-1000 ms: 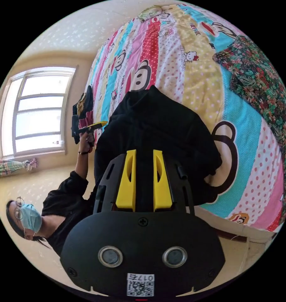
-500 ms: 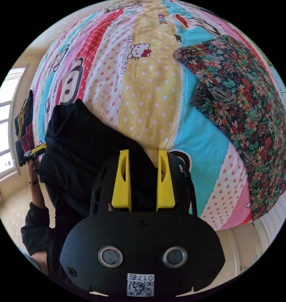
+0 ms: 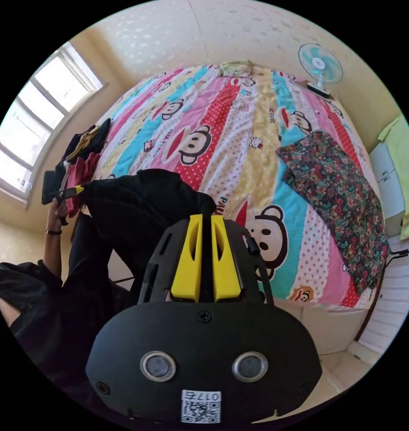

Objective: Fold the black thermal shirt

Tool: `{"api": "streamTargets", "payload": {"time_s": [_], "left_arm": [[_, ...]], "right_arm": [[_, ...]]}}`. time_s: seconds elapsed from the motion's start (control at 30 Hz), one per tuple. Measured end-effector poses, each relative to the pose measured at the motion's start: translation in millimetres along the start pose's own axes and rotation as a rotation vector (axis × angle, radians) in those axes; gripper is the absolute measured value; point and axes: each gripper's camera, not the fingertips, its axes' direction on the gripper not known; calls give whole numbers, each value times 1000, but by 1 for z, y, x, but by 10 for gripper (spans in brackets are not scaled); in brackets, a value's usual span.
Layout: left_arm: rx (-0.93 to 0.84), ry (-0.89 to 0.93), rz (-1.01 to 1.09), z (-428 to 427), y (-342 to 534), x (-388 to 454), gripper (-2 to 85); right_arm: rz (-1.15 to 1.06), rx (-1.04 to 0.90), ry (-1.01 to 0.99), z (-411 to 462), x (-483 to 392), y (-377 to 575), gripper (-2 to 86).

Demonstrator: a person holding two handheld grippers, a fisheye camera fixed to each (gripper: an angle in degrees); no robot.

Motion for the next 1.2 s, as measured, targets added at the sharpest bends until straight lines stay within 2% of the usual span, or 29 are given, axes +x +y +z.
{"api": "streamTargets", "payload": {"time_s": [0.07, 0.13, 0.3, 0.37, 0.43, 0.5, 0.53, 0.6, 0.67, 0.77, 0.83, 0.93, 0.97, 1.03, 1.1, 1.2], "left_arm": [[74, 16, 50, -32, 13, 28, 1], [169, 69, 108, -68, 28, 54, 0], [416, 247, 282, -179, 70, 122, -2], [472, 257, 347, -208, 81, 148, -3], [553, 233, 395, -234, 94, 174, -4], [736, 123, 407, -265, 117, 205, -5], [773, 102, 419, -272, 122, 212, -5], [894, 55, 478, -296, 134, 238, -5], [919, -22, 492, -309, 130, 254, -5], [869, -141, 464, -317, 93, 260, -3], [803, -166, 431, -313, 55, 249, -2], [686, -261, 330, -284, -38, 209, 2], [603, -350, 265, -258, -84, 182, 5], [387, -503, 149, -205, -145, 130, 18], [97, -495, -50, -140, -176, 54, 47], [62, -381, 15, -95, -142, 15, 55]], "right_arm": [[17, 102, 56, -39, -19, 29, 30], [57, 301, 120, -95, -45, 73, 29], [55, 759, 90, -214, -88, 162, 29], [34, 860, 106, -251, -106, 184, 29], [-11, 1002, 133, -291, -130, 211, 30], [-52, 1115, 146, -314, -145, 228, 30], [-78, 1156, 133, -327, -152, 233, 30], [-96, 1199, 81, -344, -154, 234, 30], [-117, 1229, 45, -353, -150, 225, 30], [-117, 1118, 11, -352, -131, 173, 30], [-82, 908, -47, -328, -102, 99, 30], [-38, 689, -62, -261, -61, -13, 31], [-38, 640, -56, -241, -53, -38, 31], [28, 335, -107, -136, -13, -127, 32], [102, 137, -256, -48, 12, -153, 33], [126, 25, -498, 62, 23, -134, 36]]}}
